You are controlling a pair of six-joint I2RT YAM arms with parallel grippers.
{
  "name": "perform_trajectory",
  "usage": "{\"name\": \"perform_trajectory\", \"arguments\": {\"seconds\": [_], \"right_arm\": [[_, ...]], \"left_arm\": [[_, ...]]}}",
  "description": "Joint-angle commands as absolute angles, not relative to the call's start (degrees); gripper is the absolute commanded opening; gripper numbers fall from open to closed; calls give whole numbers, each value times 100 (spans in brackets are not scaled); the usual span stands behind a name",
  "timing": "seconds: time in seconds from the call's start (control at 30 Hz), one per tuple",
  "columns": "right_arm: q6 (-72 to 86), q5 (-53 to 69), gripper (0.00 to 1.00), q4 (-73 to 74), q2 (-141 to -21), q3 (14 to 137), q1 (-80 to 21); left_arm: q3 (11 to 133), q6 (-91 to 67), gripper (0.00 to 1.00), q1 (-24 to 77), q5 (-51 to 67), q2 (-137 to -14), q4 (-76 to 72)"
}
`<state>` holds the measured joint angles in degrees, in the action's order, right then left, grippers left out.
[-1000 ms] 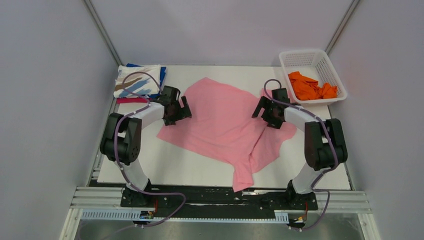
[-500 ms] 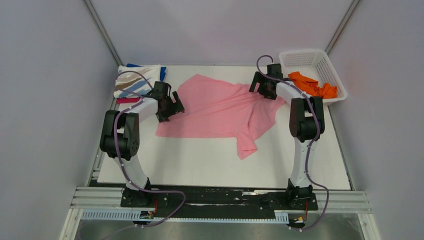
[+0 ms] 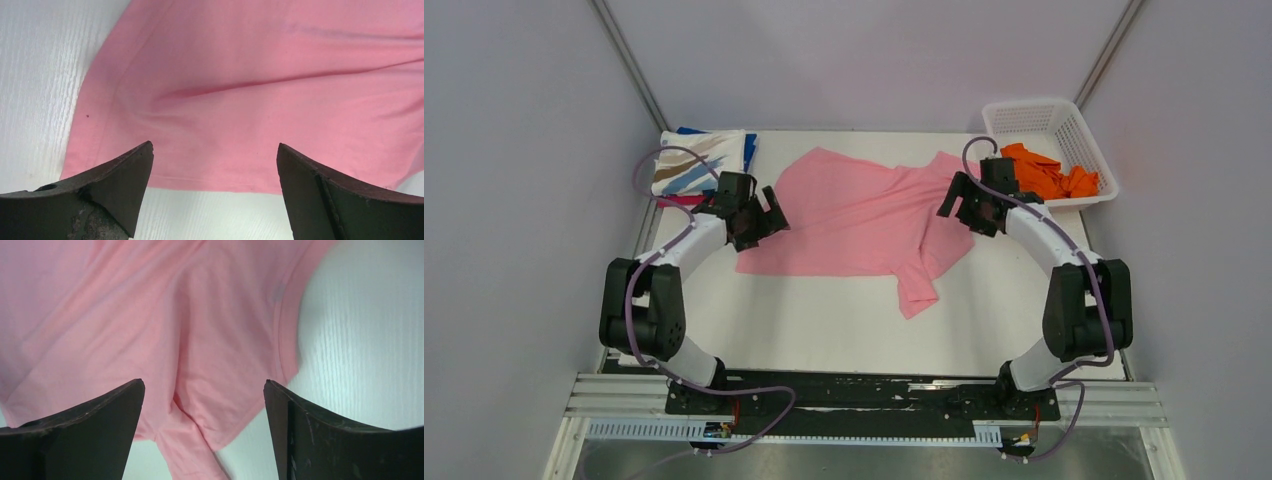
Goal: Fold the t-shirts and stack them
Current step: Flatten out the tshirt
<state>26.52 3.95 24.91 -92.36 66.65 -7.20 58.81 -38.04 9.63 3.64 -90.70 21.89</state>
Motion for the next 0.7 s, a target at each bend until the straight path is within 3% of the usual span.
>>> {"name": "perform_trajectory", "arguments": {"seconds": [0.0,0.4,0.47,0.6,0.67], "right_arm": [[3188,358,85,2992,-9064,6137,-1038],[3641,260,53,3057,-9781,5866,-1667],[3690,176,44,3107,-9801,5826,-1687],[3724,-514,10,3217,-9683,5710,-1690],[3635,-986,0,3466,-9584,5843,-1682]], "left_arm": [[5470,-3753,100,984,399,-8927,1986],[5338,-3856,100,904,179,-9729,1743],[5301,-3877,100,882,117,-9715,1771],[5270,-3885,100,850,-117,-9620,1892],[5261,-3881,100,819,-199,-9582,1922]]}}
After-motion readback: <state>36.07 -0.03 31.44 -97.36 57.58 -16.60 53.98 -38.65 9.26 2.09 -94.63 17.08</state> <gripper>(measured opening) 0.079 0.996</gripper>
